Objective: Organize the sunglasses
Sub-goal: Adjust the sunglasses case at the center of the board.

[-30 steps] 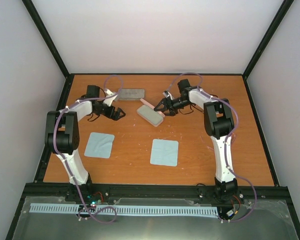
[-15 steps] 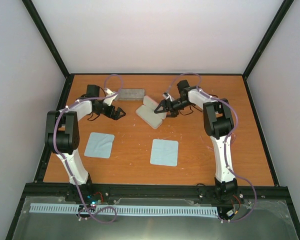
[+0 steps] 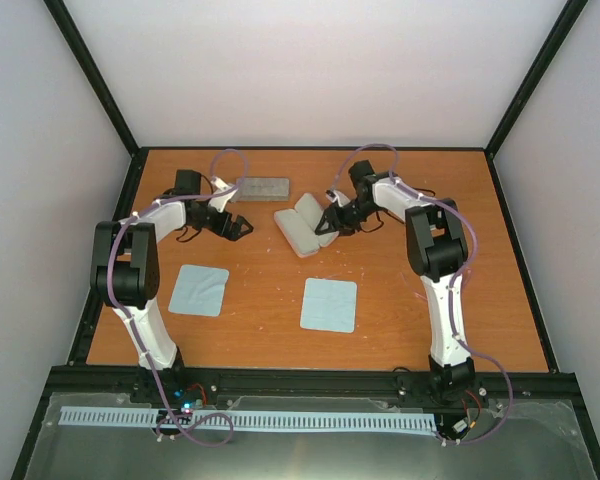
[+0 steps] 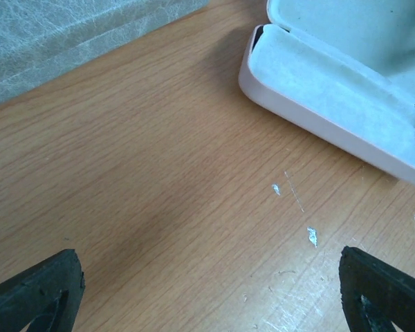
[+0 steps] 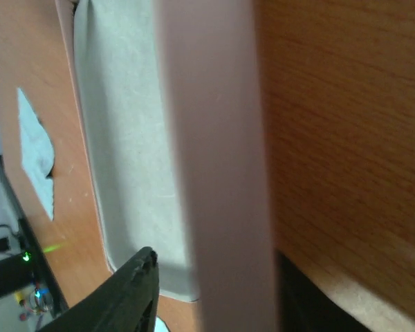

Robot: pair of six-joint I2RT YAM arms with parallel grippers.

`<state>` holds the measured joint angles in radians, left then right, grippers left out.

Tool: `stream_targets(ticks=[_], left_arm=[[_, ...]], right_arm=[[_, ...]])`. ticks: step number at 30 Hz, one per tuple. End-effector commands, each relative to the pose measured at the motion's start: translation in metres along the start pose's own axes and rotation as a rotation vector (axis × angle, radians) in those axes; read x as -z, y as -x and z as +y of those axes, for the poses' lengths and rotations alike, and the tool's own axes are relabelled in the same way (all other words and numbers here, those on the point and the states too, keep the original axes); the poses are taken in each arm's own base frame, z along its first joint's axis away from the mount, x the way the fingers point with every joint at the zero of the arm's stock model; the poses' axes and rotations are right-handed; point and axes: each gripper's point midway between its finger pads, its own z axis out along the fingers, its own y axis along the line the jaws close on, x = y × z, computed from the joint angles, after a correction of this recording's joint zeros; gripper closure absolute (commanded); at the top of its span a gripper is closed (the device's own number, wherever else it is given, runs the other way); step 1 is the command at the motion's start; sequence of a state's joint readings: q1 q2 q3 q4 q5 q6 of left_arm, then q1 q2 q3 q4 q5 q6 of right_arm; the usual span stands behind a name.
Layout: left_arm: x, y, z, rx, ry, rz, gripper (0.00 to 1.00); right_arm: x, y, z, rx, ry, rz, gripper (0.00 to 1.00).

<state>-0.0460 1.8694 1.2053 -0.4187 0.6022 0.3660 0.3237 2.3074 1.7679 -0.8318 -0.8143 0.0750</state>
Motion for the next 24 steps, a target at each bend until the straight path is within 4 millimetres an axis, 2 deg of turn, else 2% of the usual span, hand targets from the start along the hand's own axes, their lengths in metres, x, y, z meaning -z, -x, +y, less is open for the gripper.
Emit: stream_targets(ticks=[1, 7, 12, 18, 23, 24], left_arm=[[-0.001, 0.002, -0.006, -0.03, -0.014, -0.004, 0.0], [-0.001, -0.001, -0.006, -0.032, -0.01, 0.002, 0.0], [-0.001, -0.003, -0.008, -0.035, -0.012, 0.004, 0.0], [0.004, 0.001, -0.01, -0.046, -0.008, -0.002, 0.0], [0.009, 0.005, -0.013, -0.081, -0.014, -0.007, 0.01], [0.01, 0.006, -0.014, -0.089, -0.014, -0.007, 0.0]], right_arm=[[0.003, -0.004, 0.006, 0.053, -0.134, 0.003, 0.68], [0.008, 0.002, 0.011, 0.119, -0.278, -0.008, 0.87], [0.022, 0.016, 0.025, 0.216, -0.404, -0.033, 0.97], [0.052, 0.034, 0.037, 0.384, -0.588, -0.053, 0.97], [0.076, 0.032, 0.045, 0.614, -0.757, -0.094, 0.97], [0.078, 0.027, 0.055, 0.708, -0.758, -0.083, 0.97]])
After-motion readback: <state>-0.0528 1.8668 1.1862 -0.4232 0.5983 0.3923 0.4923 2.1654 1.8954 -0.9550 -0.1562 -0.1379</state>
